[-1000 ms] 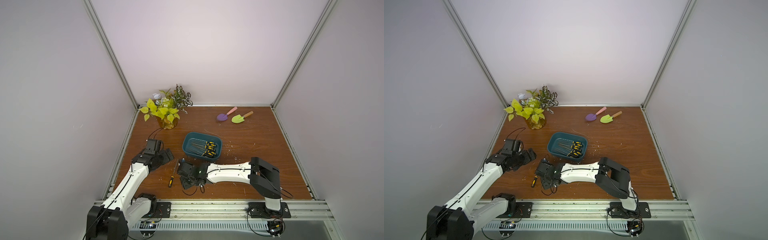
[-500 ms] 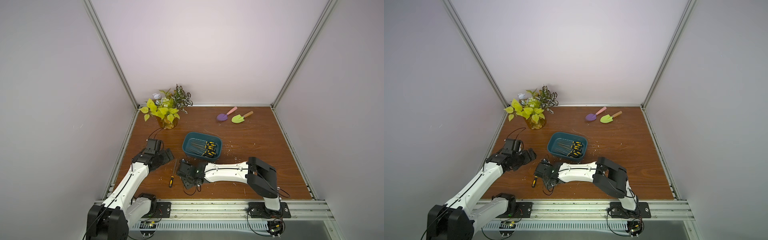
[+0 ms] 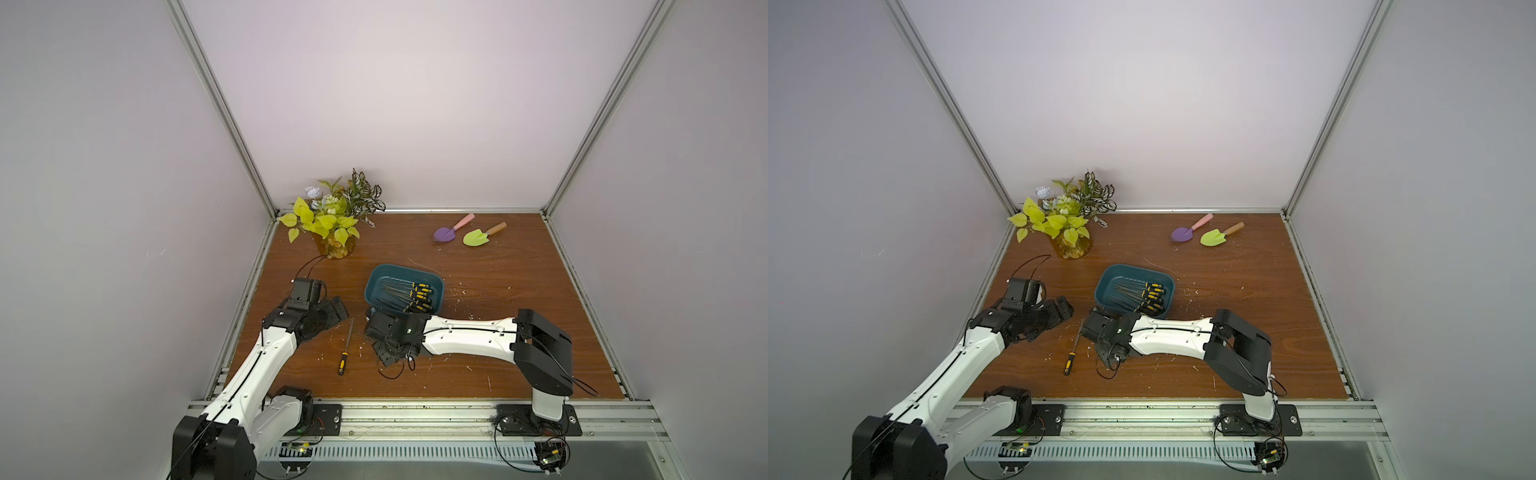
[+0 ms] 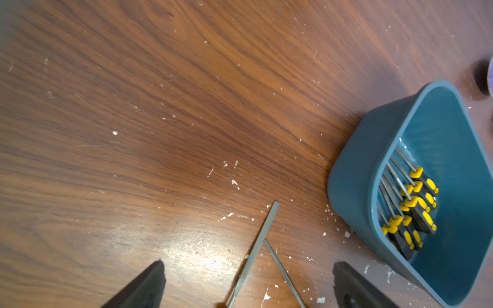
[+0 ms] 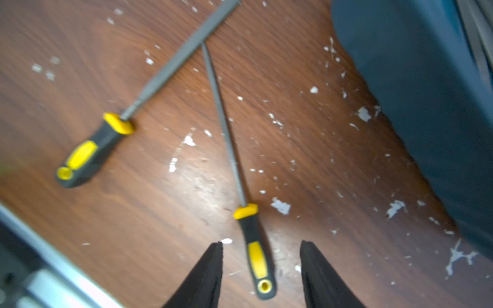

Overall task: Put the file tool into the storage box
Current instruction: Pick up the file tool from the center of the board.

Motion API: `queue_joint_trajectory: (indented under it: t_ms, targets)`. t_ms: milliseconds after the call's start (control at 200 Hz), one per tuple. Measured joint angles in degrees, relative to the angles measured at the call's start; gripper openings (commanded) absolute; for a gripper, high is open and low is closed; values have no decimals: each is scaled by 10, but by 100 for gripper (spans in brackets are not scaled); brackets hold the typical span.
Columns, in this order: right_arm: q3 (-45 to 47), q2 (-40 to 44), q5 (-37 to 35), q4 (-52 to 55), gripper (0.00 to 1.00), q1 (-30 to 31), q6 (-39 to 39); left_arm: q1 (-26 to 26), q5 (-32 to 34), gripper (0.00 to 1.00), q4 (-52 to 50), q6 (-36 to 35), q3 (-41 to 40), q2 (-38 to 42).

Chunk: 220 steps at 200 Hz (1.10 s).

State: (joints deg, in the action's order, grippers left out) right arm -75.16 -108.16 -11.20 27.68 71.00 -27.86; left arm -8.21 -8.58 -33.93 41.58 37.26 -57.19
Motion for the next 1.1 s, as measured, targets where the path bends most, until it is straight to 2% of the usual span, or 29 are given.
queue_joint_trajectory:
  t_ms: [165,380,595,756,916,1101]
  targets:
    - [6,-16,19,-13,49,-6,36,0,-4,100,0,2,0,4]
    - [28,-21,31,-28,48,3,45,0,-6,100,0,3,0,5]
    - [33,-21,30,-45,21,9,44,0,-7,100,0,4,0,5]
    - [35,-19,28,-49,13,12,59,0,-7,100,0,5,0,5]
    - [35,-3,21,-18,11,13,99,0,-7,100,0,7,0,17]
    - [24,67,14,20,11,-15,162,0,-7,100,0,17,2,23]
